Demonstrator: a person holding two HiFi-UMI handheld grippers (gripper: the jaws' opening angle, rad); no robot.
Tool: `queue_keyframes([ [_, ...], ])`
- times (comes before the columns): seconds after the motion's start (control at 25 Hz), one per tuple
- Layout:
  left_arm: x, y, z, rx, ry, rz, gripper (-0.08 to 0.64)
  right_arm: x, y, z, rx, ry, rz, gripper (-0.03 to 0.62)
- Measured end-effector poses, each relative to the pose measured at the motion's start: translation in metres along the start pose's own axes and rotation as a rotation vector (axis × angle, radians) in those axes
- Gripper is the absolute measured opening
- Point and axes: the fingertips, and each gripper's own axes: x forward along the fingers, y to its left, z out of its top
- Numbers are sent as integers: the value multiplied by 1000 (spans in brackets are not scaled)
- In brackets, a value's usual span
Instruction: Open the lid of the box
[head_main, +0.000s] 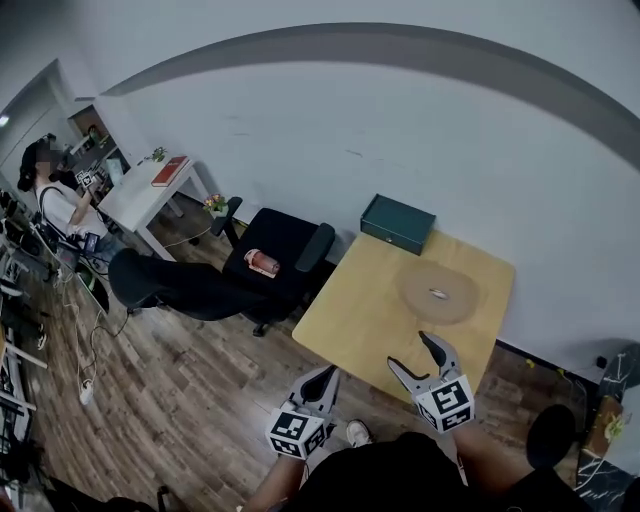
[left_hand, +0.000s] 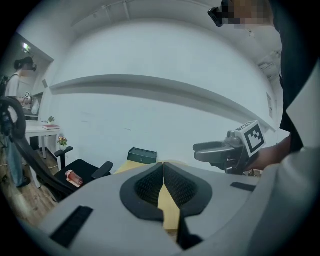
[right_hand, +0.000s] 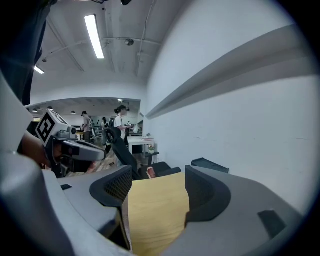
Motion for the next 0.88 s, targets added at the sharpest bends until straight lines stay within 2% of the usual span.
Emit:
queue_keyframes([
  [0.12, 19, 8, 1, 10, 8, -36, 21, 14, -10, -8, -25, 42, -1, 345],
  [0.32, 54, 10, -2, -28, 18, -80, 21, 25, -39, -30, -41, 139, -11, 345],
  [0.56, 82, 20, -8, -39, 50, -92, 21, 45, -73, -56, -31, 245, -14, 345],
  [0.88, 123, 9, -6, -26, 67, -154, 21, 76, -123, -102, -94, 444, 32, 402],
])
